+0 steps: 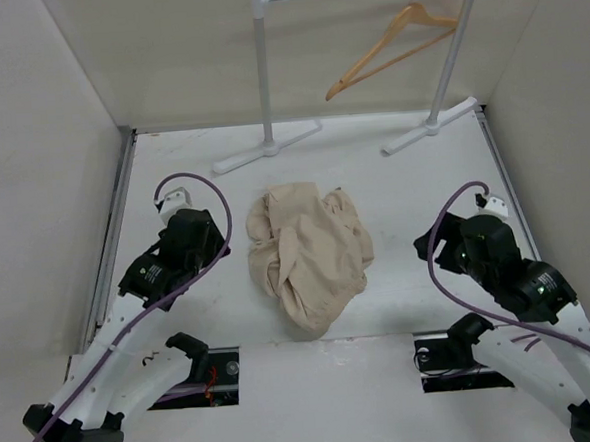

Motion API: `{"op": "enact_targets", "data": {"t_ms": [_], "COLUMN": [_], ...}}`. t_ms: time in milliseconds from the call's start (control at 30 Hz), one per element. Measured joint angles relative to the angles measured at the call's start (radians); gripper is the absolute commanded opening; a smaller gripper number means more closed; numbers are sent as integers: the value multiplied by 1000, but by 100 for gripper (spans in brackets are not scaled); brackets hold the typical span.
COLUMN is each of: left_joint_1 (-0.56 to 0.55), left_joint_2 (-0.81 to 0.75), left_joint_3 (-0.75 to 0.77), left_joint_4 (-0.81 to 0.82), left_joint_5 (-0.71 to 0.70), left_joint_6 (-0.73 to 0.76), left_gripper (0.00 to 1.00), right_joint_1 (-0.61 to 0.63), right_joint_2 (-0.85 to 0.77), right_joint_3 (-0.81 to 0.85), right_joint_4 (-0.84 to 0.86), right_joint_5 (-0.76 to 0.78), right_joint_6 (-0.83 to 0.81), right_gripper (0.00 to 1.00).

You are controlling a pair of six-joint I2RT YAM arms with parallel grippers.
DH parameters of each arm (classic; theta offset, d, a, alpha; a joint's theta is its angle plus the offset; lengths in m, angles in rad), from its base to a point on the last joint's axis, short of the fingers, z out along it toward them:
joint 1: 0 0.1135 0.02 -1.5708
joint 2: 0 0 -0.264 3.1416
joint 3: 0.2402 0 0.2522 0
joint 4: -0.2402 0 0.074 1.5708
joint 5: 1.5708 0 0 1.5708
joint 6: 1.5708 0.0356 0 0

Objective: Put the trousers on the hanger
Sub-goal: Flatten out the trousers at the center of the board.

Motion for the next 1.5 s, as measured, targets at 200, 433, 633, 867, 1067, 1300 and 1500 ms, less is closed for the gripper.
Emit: {"op": "enact_targets", "data": {"t_ms": [200,433,633,867,1067,1300,1500], "left_joint_1": [20,70,105,81,36,25,57], "left_joint_2": [-26,-57,-75,-2,180,480,452], "left_joint_3": [-48,-156,-249,-374,-386,-385,-337], "left_joint_4": [-6,5,43,185,421,686,722], "left_joint_5": [38,131,235,353,383,403,394], "left_joint_6": [-8,-28,-70,-157,-192,-208,-219], "left_gripper": [53,16,46,60,63,17,1], "right_joint_1": [109,392,678,785,784,760,631], "right_joint_2": [18,182,447,779,963,963,625], "right_joint_3": [-8,-15,-16,0,17,23,23], "right_joint_4": [0,28,241,454,556,547,463], "right_joint_5": [-44,-66,-91,-143,-144,-93,-64], "right_joint_6": [-18,0,28,14,-18,-26,-27], "right_gripper": [16,17,73,79,57,15,15]}}
